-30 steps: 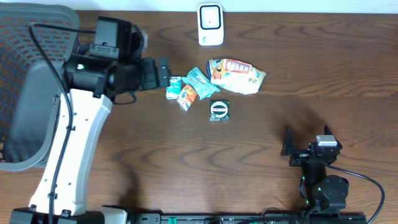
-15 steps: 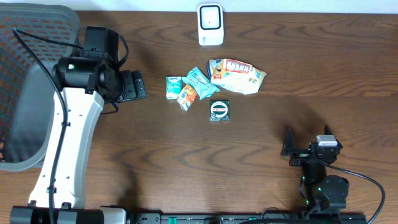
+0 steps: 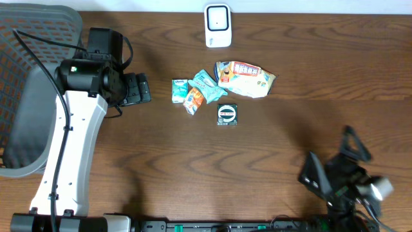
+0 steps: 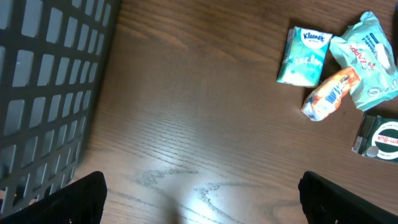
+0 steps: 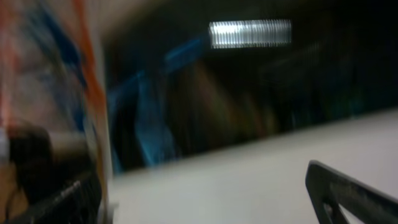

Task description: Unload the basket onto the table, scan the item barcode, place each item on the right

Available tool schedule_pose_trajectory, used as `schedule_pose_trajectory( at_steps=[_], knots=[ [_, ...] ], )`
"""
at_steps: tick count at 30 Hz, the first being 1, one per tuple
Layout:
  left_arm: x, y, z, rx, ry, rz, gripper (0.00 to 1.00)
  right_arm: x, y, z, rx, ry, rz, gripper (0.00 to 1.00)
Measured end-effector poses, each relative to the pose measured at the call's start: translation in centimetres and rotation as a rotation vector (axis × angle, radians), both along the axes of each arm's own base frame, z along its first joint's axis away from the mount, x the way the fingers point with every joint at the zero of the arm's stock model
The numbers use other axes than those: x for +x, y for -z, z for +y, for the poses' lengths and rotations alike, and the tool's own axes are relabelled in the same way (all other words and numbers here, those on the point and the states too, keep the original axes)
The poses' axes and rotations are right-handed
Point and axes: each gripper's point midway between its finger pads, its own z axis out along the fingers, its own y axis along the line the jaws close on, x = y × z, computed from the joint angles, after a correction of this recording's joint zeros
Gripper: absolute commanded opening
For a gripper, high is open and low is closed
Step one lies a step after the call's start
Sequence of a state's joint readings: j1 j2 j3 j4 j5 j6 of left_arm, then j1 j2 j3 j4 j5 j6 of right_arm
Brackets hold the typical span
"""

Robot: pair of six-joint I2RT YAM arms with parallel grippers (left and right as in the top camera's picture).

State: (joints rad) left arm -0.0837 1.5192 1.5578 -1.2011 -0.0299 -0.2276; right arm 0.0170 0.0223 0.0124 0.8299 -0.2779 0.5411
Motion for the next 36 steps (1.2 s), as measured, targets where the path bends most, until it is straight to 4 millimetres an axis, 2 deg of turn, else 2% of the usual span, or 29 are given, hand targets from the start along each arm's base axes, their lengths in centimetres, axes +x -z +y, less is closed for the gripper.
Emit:
schedule_pose_trajectory(
  at_steps=[2, 4, 8, 10, 11, 12, 14, 15, 16, 18, 22, 26, 29, 33, 36],
  knots=[
    [0.0, 0.0, 0.0, 0.0, 0.0, 0.0, 0.98, -1.1, -2.1, -1.4, 0.064, 0.054, -0.064, 0.99],
    [0.0, 0.0, 0.0, 0.0, 0.0, 0.0, 0.97, -0.8, -3.1, -1.8, 0.06, 0.091, -0.054, 0.99],
    [0.0, 0.0, 0.0, 0.002, 0.0, 0.002, 0.98, 0.5, -7.3, -1.6, -0.051, 0.193, -0.032, 0.99],
    [-0.1, 0.1, 0.0, 0.002, -0.001, 0.003, 0.98, 2.1, -9.0, -1.1, -0.138, 0.23, 0.001, 0.99],
    [0.0, 0.0, 0.0, 0.003, -0.001, 0.0, 0.98, 4.1, -9.9, -0.5, -0.215, 0.245, 0.044, 0.99],
    [0.0, 0.1, 0.0, 0.003, -0.001, 0.002, 0.98, 5.1, -10.5, -0.1, -0.25, 0.246, 0.06, 0.99],
    [0.0, 0.1, 0.0, 0.003, -0.001, 0.003, 0.97, 9.9, -10.7, 1.1, -0.378, 0.221, 0.176, 0.99],
    [0.0, 0.1, 0.0, 0.003, -0.001, 0.0, 0.98, 12.3, -9.4, 1.6, -0.433, 0.189, 0.277, 0.99],
    [-0.1, 0.2, 0.1, 0.003, -0.001, 0.009, 0.97, 15.5, -8.9, 2.1, -0.498, 0.163, 0.364, 0.99],
    [-0.1, 0.3, 0.1, 0.004, -0.001, 0.009, 0.98, 19.4, -6.4, 2.6, -0.587, 0.105, 0.561, 0.99],
    [0.0, 0.3, 0.0, 0.003, -0.001, 0.007, 0.98, 24.8, -1.9, 3.0, -0.716, 0.022, 0.819, 0.99],
    [0.0, 0.3, 0.0, 0.003, -0.001, 0.008, 0.98, 28.1, 2.4, 3.4, -0.78, -0.071, 1.018, 0.99],
    [0.0, 0.3, 0.0, 0.003, -0.001, 0.009, 0.98, 29.6, 5.5, 5.1, -0.812, -0.135, 1.082, 0.99],
    [0.0, 0.3, 0.0, 0.003, -0.001, 0.009, 0.98, 29.9, 9.0, 7.9, -0.833, -0.24, 1.14, 0.99],
    [0.0, 0.3, 0.0, 0.003, -0.001, 0.009, 0.98, 29.9, 10.2, 9.4, -0.843, -0.283, 1.155, 0.99]
  ],
)
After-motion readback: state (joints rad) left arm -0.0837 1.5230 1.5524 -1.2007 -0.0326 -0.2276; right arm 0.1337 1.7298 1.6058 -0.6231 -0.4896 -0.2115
